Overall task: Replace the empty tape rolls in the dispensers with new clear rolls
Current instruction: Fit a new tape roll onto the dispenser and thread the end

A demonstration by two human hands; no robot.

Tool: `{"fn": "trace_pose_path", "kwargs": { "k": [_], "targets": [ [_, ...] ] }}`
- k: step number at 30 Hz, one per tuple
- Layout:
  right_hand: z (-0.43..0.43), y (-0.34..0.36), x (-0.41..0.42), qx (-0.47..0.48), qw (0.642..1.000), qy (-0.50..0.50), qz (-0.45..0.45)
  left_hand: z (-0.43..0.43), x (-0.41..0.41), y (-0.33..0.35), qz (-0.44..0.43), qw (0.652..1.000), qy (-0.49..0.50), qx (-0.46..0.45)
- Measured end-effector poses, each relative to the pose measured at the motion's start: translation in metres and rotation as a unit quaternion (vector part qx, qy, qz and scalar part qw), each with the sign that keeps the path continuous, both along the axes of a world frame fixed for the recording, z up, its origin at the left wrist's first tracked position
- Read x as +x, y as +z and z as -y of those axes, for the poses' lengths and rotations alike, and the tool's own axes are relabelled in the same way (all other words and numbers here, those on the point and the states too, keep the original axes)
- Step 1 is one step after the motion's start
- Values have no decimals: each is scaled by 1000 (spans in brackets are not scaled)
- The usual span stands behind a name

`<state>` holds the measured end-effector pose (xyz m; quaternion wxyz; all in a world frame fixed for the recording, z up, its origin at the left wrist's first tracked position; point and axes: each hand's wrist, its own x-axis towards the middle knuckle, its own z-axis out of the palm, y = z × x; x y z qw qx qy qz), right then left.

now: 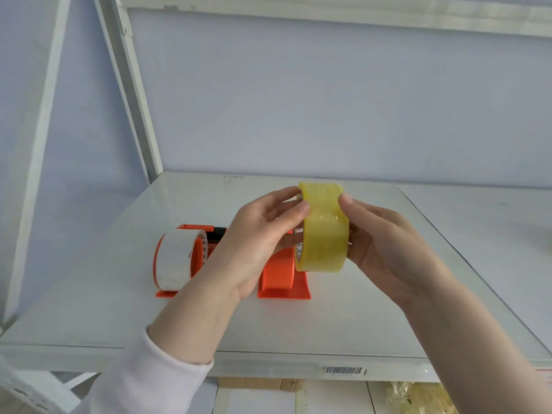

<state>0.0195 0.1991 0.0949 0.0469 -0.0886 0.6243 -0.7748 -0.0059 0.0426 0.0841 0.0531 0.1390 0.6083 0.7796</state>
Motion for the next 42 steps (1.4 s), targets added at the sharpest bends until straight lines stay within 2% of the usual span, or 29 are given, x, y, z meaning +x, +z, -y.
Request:
{"fn": "trace_pose_path", "kwargs": {
  "k": [3,7,10,12,15,17,21,25,28,34,39,42],
  "targets": [
    [2,-2,1,18,999,41,-31,3,-6,4,30,999,6,33],
    [9,-5,0,2,1000,-5,-30,8,-9,1,33,999,-1,38],
    [12,0,-1,-21,999,-38,-13,13,-10,-3,-63,995,52,-56],
    [14,6,-1,-22,998,-59,5,18,-14,-5,-159,972,111,-135],
    [14,15,-3,-23,995,-96,34,18,-20,-4,-217,960,69,-160],
    [13,21,-5,-35,991,-115,54,14,-24,-3,-213,965,30,-150],
    [11,27,-6,-61,989,-104,82,8,-34,2,-227,956,79,-170],
    [9,27,-5,-84,990,-57,101,8,-39,4,-226,953,81,-184],
    [5,28,-1,-96,992,-15,80,9,-40,4,-227,953,83,-181],
    [2,22,7,-52,998,38,4,10,-42,-2,-203,958,102,-172],
    [1,20,8,-57,998,15,-30,15,-36,1,-219,956,102,-166],
    [-2,19,5,-74,996,-22,-40,22,-35,4,-238,958,89,-132]
  ]
}}
